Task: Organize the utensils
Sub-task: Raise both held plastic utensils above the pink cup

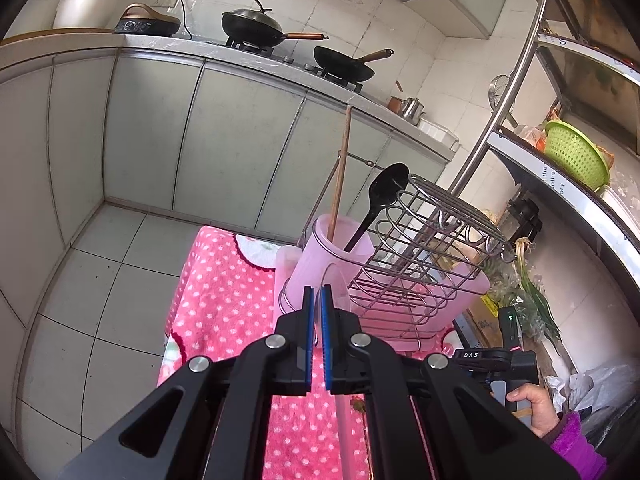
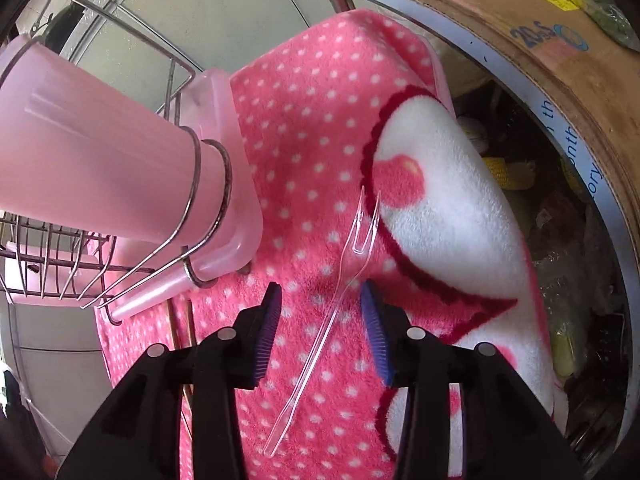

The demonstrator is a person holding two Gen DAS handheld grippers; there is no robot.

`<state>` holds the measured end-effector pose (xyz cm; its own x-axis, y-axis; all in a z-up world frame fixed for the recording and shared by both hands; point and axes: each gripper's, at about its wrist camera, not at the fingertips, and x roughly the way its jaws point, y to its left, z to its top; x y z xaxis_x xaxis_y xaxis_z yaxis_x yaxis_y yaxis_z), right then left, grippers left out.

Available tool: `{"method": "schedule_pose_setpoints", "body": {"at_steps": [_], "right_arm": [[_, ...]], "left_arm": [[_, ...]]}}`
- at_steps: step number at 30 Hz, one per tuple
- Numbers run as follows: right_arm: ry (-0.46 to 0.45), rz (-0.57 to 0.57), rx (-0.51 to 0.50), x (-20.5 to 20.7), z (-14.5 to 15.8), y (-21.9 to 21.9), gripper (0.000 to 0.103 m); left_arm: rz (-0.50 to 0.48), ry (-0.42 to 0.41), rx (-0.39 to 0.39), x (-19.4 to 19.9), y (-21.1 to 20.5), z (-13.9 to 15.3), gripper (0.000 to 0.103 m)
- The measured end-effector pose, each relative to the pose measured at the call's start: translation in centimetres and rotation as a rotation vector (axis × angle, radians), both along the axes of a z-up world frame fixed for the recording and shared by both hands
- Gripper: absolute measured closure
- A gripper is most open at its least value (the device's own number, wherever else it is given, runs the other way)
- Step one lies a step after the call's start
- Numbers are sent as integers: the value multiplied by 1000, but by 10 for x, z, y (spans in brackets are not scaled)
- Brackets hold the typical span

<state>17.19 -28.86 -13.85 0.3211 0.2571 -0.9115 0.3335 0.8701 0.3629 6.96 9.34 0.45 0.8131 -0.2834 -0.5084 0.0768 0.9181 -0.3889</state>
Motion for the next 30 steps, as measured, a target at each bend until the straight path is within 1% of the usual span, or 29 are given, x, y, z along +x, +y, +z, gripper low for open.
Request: {"method": "schedule_pose_setpoints", "body": {"at_steps": [1,2,4,6,10,13,17,19,20,22,25,27,30], "right_arm": [[4,-10,-15,1,-1,0,80],[12,-18,-20,1,-2,0,93],[-3,-28,-15,-1,-5,-2,93],[-6,-18,-49,-2,-4,2,93],[4,-59,-61,2,-6,9,92],[-19,-36,-80,3,-6,17,93],[-73,-47,-19,-7,-6,8,96],[-135,-54,49,-20,-3,0,96],[-155,-51,57,-24,-3,-3,96],[-227,-39,82,-36,4,-7,96],[-366,-14,79,-59,28,-8,96],[-454,-3,94,-72,46,-7,96],[-606,0,63,-93,79,-11,96]], "left_arm": [[2,4,-5,0,2,-1,100],[4,7,-7,1,3,-2,100],[8,8,-10,2,5,-3,100],[8,11,-18,3,6,-4,100],[-2,15,-28,4,3,-4,100],[-9,13,-18,2,-2,-2,100],[-4,2,2,-2,-5,4,100],[9,-9,18,-4,-5,8,100],[13,-15,24,-4,-6,10,100],[24,-24,34,-5,-7,13,100],[39,-43,48,-5,-10,18,100],[51,-62,60,-7,-12,22,100],[67,-92,69,-8,-16,29,100]]}}
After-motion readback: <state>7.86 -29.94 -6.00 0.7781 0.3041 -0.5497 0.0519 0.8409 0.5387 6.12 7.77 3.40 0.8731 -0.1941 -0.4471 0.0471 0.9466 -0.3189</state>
